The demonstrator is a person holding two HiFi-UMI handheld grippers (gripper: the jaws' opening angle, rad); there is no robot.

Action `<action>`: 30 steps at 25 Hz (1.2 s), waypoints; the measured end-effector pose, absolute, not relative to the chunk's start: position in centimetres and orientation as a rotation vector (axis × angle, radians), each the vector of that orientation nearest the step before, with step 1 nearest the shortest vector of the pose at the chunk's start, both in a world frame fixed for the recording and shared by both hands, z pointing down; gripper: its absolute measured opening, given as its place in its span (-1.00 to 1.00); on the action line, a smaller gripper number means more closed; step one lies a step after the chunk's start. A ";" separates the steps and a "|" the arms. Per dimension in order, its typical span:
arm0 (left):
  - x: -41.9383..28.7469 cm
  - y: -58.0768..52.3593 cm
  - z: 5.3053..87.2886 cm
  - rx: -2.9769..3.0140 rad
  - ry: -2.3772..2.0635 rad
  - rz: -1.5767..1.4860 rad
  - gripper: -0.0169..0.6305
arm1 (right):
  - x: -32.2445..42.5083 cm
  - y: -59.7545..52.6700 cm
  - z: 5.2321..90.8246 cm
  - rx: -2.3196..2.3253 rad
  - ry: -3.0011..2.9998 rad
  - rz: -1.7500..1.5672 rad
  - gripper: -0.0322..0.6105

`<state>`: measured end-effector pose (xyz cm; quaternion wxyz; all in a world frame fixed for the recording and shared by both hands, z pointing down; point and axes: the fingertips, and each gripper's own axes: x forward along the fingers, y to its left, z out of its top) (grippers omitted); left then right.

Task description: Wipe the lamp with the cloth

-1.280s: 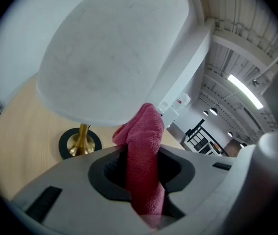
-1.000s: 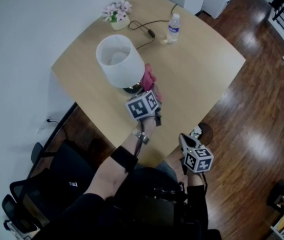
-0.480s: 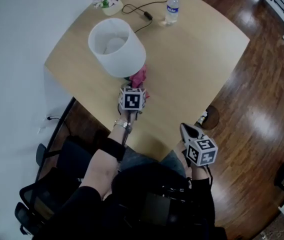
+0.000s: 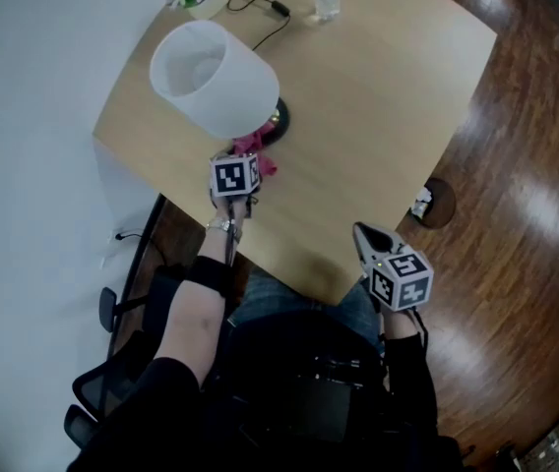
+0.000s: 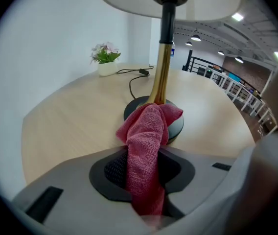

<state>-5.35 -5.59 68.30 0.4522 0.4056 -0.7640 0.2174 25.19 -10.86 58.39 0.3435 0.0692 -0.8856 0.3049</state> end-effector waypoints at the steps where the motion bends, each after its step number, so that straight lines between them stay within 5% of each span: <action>1: -6.1 -5.3 68.4 1.013 -1.880 0.565 -0.58 | 24.7 -10.6 58.4 0.186 -2.303 0.780 -0.87; 30: -14.3 -7.1 68.6 1.720 -1.424 1.240 -0.58 | 7.1 0.8 56.0 0.717 -2.378 0.934 -0.87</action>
